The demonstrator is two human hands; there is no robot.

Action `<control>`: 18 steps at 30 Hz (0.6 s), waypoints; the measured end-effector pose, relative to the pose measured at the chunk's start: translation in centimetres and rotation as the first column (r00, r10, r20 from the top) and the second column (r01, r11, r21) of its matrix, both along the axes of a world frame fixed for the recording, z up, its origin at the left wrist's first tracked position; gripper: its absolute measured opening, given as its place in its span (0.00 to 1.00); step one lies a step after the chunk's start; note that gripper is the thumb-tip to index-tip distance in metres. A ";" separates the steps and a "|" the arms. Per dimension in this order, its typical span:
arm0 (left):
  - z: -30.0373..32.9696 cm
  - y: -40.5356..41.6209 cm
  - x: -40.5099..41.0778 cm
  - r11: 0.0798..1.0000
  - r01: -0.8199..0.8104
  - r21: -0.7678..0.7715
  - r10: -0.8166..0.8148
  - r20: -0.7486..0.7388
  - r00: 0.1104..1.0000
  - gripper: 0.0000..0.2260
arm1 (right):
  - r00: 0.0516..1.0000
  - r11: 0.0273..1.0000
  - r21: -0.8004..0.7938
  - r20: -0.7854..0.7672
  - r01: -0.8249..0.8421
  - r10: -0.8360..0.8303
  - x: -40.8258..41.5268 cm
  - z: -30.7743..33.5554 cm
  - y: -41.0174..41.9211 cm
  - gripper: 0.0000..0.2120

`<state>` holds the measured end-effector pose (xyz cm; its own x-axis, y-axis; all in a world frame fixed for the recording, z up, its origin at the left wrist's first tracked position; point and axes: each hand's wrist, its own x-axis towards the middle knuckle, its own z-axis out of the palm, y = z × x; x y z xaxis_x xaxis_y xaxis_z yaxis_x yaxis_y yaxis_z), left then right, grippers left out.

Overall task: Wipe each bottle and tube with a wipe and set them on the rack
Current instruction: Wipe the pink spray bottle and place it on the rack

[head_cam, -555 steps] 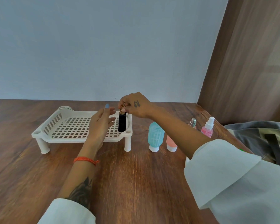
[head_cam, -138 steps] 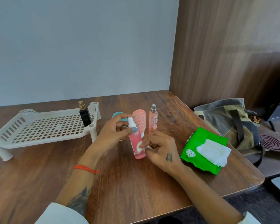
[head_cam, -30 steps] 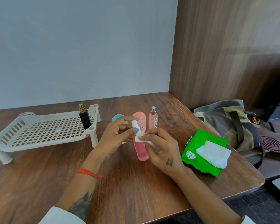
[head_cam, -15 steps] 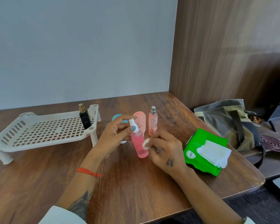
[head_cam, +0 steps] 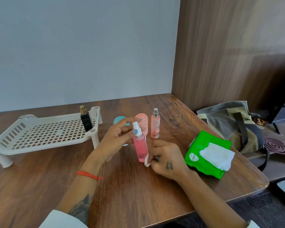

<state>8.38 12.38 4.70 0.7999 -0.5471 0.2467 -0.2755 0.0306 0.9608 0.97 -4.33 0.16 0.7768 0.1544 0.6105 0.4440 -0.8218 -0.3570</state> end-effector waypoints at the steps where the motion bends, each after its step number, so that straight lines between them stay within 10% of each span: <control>1: 0.0 0.1 0.0 1.000 0.006 -0.001 -0.006 -0.002 1.000 0.12 | 1.000 0.999 -0.029 -0.023 0.019 -0.020 0.1 -0.1 -0.1 0.09; 8: -0.1 0.1 0.1 0.999 0.049 -0.012 -0.049 -0.016 0.999 0.11 | 0.947 0.957 0.280 0.281 0.074 -0.155 -0.1 0.5 0.4 0.06; 18: -0.4 0.0 0.2 0.999 0.034 0.021 -0.035 0.027 0.999 0.11 | 0.991 0.998 0.050 0.131 0.023 -0.030 -0.2 0.0 0.1 0.05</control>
